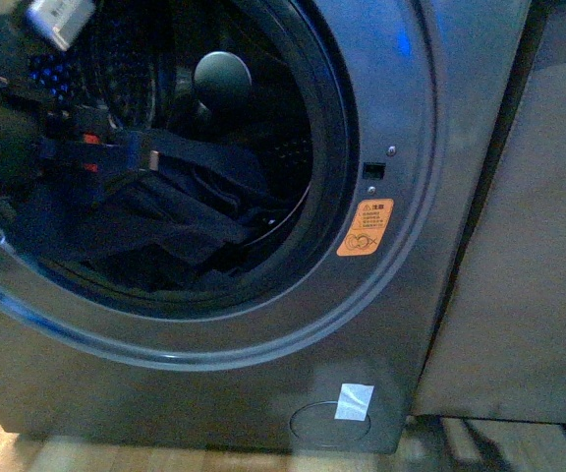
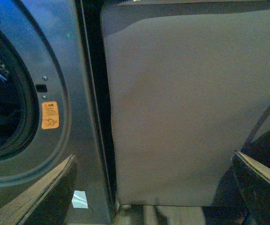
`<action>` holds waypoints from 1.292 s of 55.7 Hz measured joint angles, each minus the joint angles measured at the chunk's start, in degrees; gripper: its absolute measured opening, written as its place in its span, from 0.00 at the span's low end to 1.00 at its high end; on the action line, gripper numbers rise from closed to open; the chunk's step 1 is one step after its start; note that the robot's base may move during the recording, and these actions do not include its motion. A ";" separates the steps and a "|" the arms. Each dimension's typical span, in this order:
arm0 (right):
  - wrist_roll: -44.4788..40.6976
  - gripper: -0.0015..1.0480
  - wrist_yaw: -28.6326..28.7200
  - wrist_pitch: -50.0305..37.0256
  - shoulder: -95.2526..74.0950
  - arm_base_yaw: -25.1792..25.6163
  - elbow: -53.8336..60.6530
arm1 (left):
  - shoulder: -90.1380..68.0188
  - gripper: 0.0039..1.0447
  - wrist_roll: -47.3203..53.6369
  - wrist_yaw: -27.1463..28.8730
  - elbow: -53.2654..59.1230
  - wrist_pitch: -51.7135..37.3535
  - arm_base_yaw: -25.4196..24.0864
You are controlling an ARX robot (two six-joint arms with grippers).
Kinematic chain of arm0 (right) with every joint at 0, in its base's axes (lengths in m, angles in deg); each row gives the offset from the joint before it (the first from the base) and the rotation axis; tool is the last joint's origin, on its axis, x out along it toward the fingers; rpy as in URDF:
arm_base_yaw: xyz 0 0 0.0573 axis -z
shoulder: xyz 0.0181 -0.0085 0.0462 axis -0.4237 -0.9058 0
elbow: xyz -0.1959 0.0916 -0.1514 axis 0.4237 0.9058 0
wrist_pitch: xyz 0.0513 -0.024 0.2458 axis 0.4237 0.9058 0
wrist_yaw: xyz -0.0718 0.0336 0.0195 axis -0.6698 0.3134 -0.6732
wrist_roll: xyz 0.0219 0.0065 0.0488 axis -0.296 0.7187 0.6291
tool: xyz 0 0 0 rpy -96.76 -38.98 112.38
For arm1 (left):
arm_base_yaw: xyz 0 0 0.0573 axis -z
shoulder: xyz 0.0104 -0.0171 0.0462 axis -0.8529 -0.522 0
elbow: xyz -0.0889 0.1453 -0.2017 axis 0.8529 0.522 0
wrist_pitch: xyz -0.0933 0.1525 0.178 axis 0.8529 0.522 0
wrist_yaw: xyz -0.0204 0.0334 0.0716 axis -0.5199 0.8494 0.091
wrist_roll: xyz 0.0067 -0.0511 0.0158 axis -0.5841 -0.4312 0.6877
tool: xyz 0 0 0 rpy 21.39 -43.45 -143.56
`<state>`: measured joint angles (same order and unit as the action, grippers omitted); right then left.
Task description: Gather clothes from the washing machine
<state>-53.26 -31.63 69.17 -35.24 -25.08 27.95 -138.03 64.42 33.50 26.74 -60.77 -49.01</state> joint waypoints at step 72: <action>0.00 0.93 0.00 0.00 0.00 0.00 0.00 | 5.81 0.07 4.87 -1.22 -64.17 37.73 25.22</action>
<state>-53.26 -31.63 69.17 -35.24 -25.08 27.95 -132.22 69.29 32.28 -37.44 -23.04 -23.79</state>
